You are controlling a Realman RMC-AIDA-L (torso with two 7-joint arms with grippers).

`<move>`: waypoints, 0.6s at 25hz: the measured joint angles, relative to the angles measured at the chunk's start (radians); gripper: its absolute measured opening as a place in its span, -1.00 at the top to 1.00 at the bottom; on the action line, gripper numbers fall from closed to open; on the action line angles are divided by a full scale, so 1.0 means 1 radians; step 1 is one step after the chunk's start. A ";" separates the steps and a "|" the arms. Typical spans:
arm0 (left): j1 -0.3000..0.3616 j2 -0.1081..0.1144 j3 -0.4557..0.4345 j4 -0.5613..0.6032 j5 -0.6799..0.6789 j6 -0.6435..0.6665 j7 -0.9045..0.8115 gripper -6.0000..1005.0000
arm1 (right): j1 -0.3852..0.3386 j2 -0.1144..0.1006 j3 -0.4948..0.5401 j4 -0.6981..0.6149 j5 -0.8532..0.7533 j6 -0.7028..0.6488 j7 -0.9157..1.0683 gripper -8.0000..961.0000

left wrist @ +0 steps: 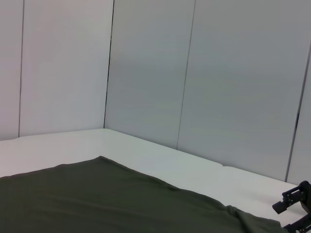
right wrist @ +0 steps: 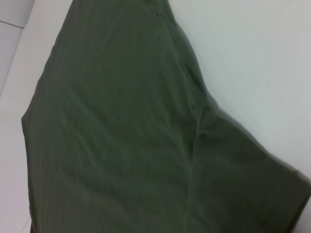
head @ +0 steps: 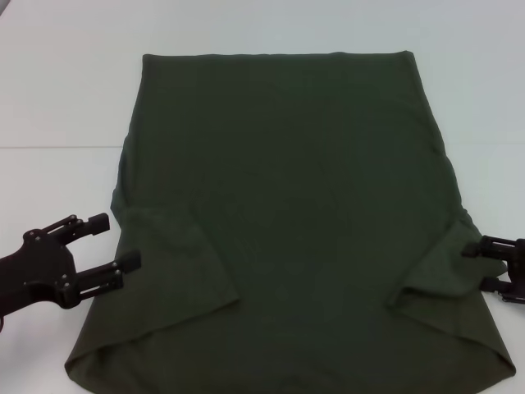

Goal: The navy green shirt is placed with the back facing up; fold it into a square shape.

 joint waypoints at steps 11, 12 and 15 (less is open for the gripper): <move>0.002 0.000 0.000 0.000 0.000 0.001 0.000 -0.64 | 0.016 0.006 0.000 0.000 0.000 0.004 0.000 -0.65; 0.002 0.000 0.000 0.000 0.000 0.001 0.000 -0.64 | 0.018 0.007 0.000 0.000 0.000 0.005 0.000 -0.65; 0.002 0.000 0.000 0.000 0.000 0.002 0.000 -0.64 | 0.026 0.009 0.000 0.000 0.000 0.007 -0.001 -0.65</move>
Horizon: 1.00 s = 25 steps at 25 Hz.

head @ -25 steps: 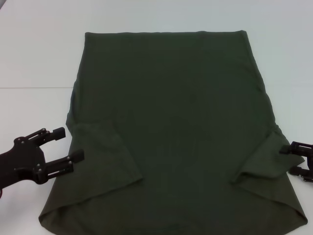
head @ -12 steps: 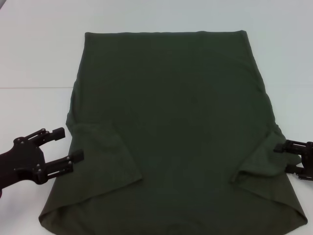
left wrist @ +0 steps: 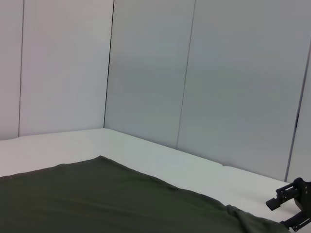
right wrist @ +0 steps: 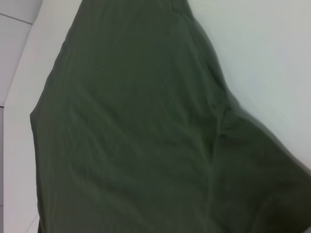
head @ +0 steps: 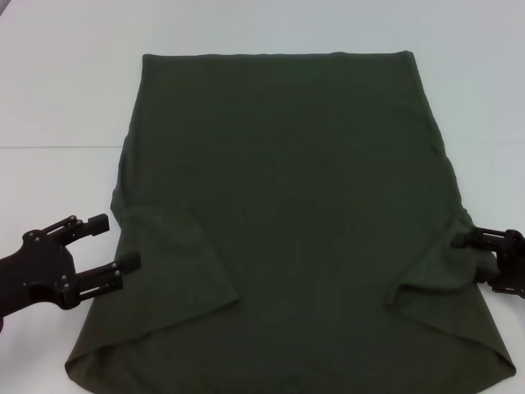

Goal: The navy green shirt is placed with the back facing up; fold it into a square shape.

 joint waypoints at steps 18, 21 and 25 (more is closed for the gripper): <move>0.002 0.000 -0.002 -0.001 0.000 0.002 -0.001 -0.64 | 0.074 0.026 -0.005 0.000 0.001 0.032 -0.013 -0.64; 0.002 0.000 -0.003 -0.001 0.000 0.002 -0.001 -0.64 | 0.088 0.030 -0.018 0.000 0.001 0.047 -0.013 -0.64; 0.002 0.000 -0.003 -0.002 -0.001 0.004 -0.002 -0.64 | 0.089 0.033 -0.023 0.000 0.001 0.052 -0.010 -0.64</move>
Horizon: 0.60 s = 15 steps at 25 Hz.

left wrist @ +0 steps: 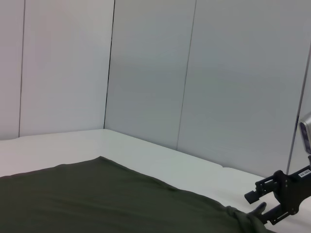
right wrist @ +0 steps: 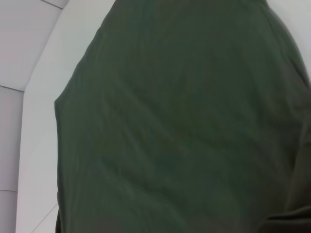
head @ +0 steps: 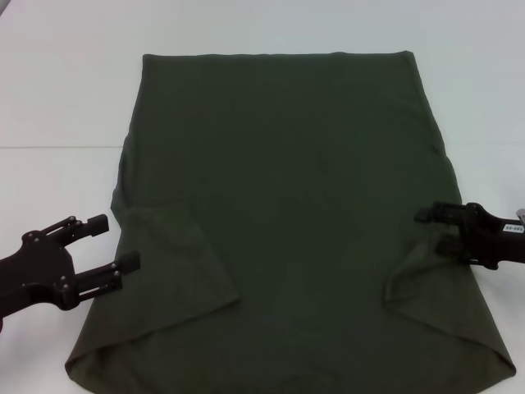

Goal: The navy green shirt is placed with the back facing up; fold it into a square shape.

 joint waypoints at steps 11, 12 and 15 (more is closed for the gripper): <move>0.002 0.001 -0.012 0.000 -0.001 0.004 0.000 -0.64 | -0.031 0.001 0.009 0.023 0.008 -0.012 0.008 -0.63; 0.002 0.001 -0.012 0.000 -0.001 0.004 0.000 -0.64 | -0.028 0.002 0.007 0.023 0.008 -0.009 0.007 -0.63; 0.002 0.001 -0.012 0.000 -0.001 0.004 0.000 -0.64 | -0.015 0.009 0.003 0.024 0.008 0.009 0.001 -0.62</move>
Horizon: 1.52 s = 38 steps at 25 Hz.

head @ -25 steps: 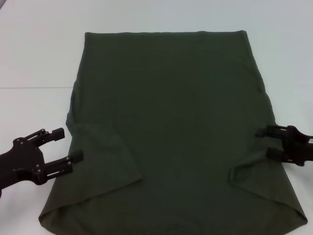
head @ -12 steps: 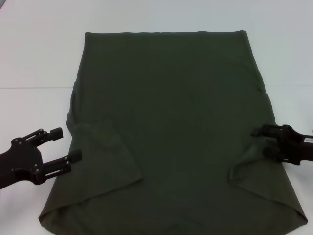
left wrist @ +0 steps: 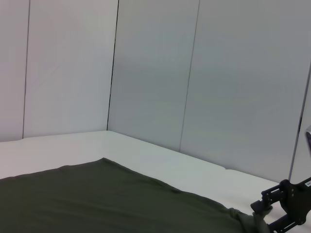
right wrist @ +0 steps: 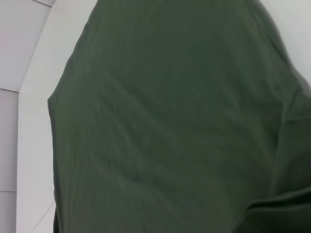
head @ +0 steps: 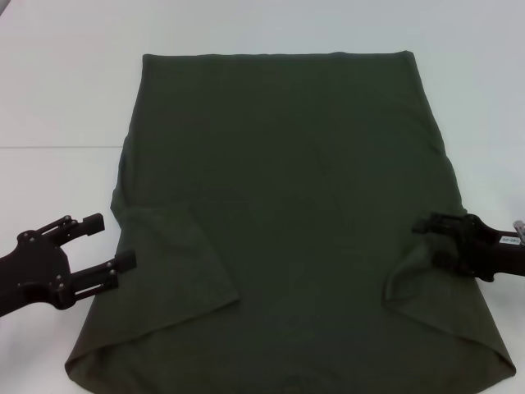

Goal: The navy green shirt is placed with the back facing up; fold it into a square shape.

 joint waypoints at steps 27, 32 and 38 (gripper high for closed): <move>0.005 0.000 0.000 0.000 0.000 0.006 0.002 -0.64 | -0.045 -0.002 0.020 0.006 0.000 0.025 0.007 -0.62; 0.005 0.000 0.000 0.000 0.000 0.008 0.002 -0.64 | -0.058 -0.005 0.067 0.004 0.000 0.026 0.002 -0.62; 0.002 0.000 0.000 0.000 0.000 0.008 0.002 -0.64 | -0.059 -0.006 0.085 0.003 0.000 0.028 -0.003 -0.62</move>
